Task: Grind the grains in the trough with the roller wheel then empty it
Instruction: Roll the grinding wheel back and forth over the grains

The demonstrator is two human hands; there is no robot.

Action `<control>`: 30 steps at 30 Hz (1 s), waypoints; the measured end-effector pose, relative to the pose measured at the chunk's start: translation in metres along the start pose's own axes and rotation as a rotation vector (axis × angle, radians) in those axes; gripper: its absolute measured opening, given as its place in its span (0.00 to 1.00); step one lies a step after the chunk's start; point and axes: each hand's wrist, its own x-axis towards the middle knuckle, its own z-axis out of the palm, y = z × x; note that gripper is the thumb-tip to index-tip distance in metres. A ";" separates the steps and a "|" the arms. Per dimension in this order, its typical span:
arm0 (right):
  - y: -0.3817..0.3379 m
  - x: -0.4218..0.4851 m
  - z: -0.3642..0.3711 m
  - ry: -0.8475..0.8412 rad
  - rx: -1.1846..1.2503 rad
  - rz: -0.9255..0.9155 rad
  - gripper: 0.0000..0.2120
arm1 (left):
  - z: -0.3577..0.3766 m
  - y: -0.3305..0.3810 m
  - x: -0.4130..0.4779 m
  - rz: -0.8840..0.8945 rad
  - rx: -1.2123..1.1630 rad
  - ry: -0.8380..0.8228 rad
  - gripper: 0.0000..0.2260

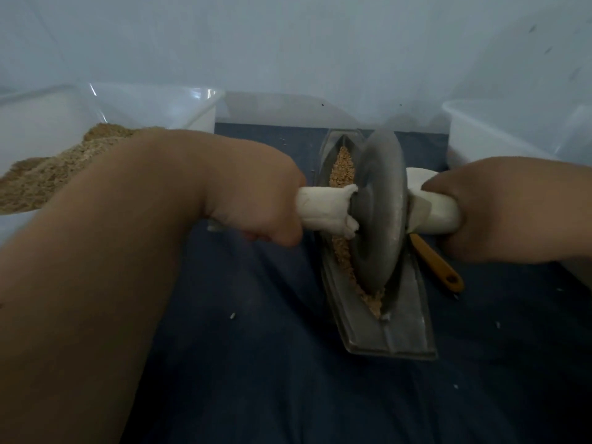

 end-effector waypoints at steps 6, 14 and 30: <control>0.000 0.021 0.010 0.173 -0.004 0.067 0.08 | 0.014 -0.006 0.026 -0.031 0.199 0.469 0.11; -0.002 0.059 0.035 0.780 -0.249 0.094 0.08 | 0.034 -0.010 0.064 -0.251 0.109 0.820 0.08; 0.004 0.012 0.014 0.317 -0.131 -0.144 0.10 | 0.001 -0.005 0.006 0.006 -0.251 -0.094 0.07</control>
